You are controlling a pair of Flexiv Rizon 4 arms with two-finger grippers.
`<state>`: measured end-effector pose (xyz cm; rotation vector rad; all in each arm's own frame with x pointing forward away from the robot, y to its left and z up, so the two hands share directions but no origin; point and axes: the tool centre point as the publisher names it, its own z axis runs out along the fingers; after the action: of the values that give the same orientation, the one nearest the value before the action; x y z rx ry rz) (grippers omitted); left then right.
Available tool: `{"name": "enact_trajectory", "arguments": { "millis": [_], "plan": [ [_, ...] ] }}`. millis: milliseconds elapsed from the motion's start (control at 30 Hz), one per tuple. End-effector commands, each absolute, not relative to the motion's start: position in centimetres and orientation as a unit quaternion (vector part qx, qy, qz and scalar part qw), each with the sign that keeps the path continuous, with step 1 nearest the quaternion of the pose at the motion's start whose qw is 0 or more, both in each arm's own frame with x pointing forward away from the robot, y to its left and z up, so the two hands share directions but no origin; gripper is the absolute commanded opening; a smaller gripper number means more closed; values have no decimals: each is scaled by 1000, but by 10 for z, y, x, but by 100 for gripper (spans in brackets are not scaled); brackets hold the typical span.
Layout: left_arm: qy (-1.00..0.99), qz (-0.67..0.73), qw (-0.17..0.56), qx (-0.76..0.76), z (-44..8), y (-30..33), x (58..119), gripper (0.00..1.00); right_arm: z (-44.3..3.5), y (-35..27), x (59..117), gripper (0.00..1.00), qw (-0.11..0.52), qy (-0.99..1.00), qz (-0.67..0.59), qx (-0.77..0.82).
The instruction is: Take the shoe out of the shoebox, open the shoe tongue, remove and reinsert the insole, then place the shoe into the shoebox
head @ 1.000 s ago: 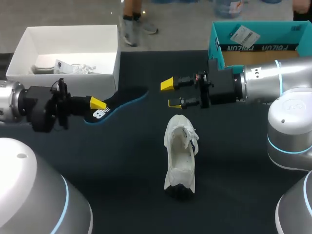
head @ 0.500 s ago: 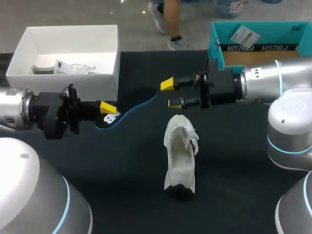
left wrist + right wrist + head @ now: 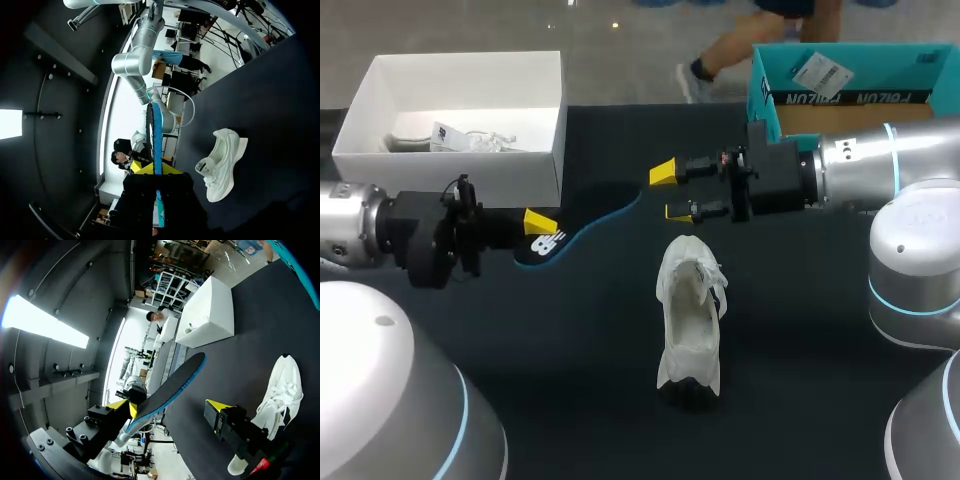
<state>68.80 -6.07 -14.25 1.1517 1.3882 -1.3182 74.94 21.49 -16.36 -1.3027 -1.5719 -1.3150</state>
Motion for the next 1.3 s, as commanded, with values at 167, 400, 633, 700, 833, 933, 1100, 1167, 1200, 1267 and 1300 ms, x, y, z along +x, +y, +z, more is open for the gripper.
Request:
{"name": "enact_trajectory", "arguments": {
  "millis": [167,400,633,700,833,933,1100,1167,1200,1267,1300],
  "plan": [
    [558,-530,439,464,-143,-62,688,0,-164,217,749,100,348,-606,-507,-504],
    [556,-519,449,470,-140,-67,689,0,-164,217,749,100,348,-606,-507,-504],
    [551,-474,482,489,-137,-87,693,0,-164,217,749,100,348,-606,-507,-504],
    [551,-470,482,493,-138,-95,693,0,-164,217,749,100,348,-606,-507,-504],
    [554,-462,487,492,-140,-110,692,0,-164,217,749,100,348,-606,-507,-504],
    [555,-459,489,492,-142,-120,692,0,-164,217,749,100,348,-606,-507,-504],
    [555,-458,494,488,-147,-134,692,0,-164,217,749,100,348,-606,-507,-504],
    [555,-455,495,491,-148,-138,691,0,-164,217,749,100,348,-606,-507,-504],
    [556,-453,495,490,-149,-140,691,0,-164,217,749,100,348,-606,-507,-504],
    [557,-446,500,490,-150,-142,691,0,-164,217,749,100,348,-606,-507,-504],
    [559,-443,503,487,-150,-143,692,0,-164,217,749,100,348,-606,-507,-504]
  ]
}}
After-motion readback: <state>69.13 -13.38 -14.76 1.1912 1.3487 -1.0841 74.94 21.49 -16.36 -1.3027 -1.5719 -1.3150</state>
